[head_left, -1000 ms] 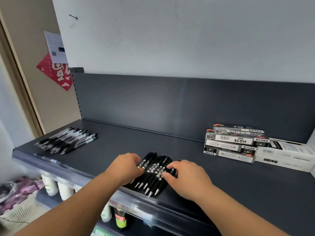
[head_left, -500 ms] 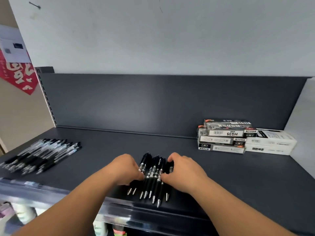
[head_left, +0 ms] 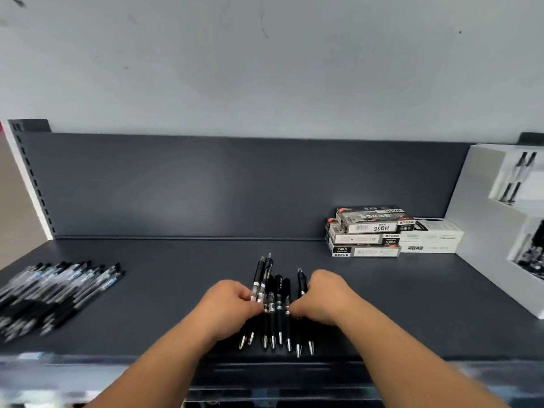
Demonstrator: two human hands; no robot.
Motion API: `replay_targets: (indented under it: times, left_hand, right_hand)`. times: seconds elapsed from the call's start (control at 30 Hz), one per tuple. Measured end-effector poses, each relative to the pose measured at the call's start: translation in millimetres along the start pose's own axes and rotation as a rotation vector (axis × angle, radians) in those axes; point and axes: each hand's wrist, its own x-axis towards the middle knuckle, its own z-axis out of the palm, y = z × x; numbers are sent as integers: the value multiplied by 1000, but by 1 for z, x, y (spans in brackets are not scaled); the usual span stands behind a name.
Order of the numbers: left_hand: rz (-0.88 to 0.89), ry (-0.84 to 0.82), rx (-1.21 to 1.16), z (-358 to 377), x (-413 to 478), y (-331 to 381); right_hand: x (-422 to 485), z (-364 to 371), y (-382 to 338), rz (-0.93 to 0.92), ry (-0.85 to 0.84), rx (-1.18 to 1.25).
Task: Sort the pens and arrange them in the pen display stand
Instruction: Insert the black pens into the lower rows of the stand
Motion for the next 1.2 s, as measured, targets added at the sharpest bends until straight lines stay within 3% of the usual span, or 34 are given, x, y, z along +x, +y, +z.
replay_targets:
  times: [0.23, 0.33, 0.53, 0.7, 0.9, 1.2]
  left_hand:
    - [69, 19, -78, -2, -8, -6]
    - [69, 7, -83, -5, -9, -11]
    - [104, 93, -199, -8, -21, 2]
    - [174, -46, -434, 9, -38, 34]
    - [206, -148, -609, 49, -61, 84]
    - [230, -236, -635, 169, -91, 164]
  right_hand:
    - [-17, 4, -6, 24, 37, -62]
    - [-18, 6, -1, 72, 74, 27]
    - [-24, 12, 19, 67, 221, 550]
    - [-42, -1, 34, 9, 144, 933]
    - [-68, -24, 74, -92, 67, 1030]
    - [-119, -71, 198, -69, 188, 907]
